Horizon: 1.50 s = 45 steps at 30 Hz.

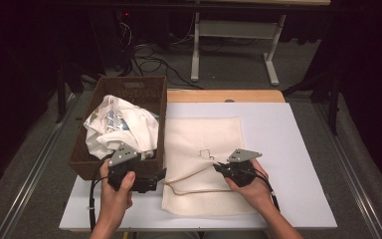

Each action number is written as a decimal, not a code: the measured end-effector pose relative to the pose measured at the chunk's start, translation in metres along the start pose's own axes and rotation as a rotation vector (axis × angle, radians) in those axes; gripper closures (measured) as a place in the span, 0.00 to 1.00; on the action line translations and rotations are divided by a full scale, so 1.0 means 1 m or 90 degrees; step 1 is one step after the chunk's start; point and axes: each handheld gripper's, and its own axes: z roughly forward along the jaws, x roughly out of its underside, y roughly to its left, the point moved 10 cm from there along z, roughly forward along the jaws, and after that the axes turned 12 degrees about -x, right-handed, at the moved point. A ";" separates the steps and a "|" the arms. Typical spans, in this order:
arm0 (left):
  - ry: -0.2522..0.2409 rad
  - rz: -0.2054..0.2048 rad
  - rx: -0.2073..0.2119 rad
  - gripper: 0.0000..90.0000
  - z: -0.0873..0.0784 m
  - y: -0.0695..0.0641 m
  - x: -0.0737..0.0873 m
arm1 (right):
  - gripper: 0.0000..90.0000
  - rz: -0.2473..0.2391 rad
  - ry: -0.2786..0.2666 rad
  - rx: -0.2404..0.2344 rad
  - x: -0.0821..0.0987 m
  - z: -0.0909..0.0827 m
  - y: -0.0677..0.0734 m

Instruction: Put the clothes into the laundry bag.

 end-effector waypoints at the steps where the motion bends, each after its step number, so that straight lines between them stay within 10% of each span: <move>1: 0.002 -0.002 -0.001 0.00 0.002 0.004 -0.004 | 0.98 0.003 0.000 0.000 0.000 0.000 0.000; 20: 0.019 -0.011 -0.108 0.00 0.052 0.066 -0.052 | 0.97 -0.001 -0.015 -0.025 -0.004 -0.004 0.006; 31: 0.032 -0.055 -0.139 0.00 0.078 0.103 -0.064 | 0.97 -0.001 -0.009 -0.029 -0.002 -0.002 0.007; 41: 0.065 -0.054 -0.227 0.07 0.100 0.149 -0.067 | 0.97 -0.002 -0.005 -0.033 -0.001 0.002 0.008; 45: 0.101 -0.094 -0.249 0.03 0.110 0.169 -0.058 | 0.97 -0.004 -0.001 -0.034 0.000 0.002 0.008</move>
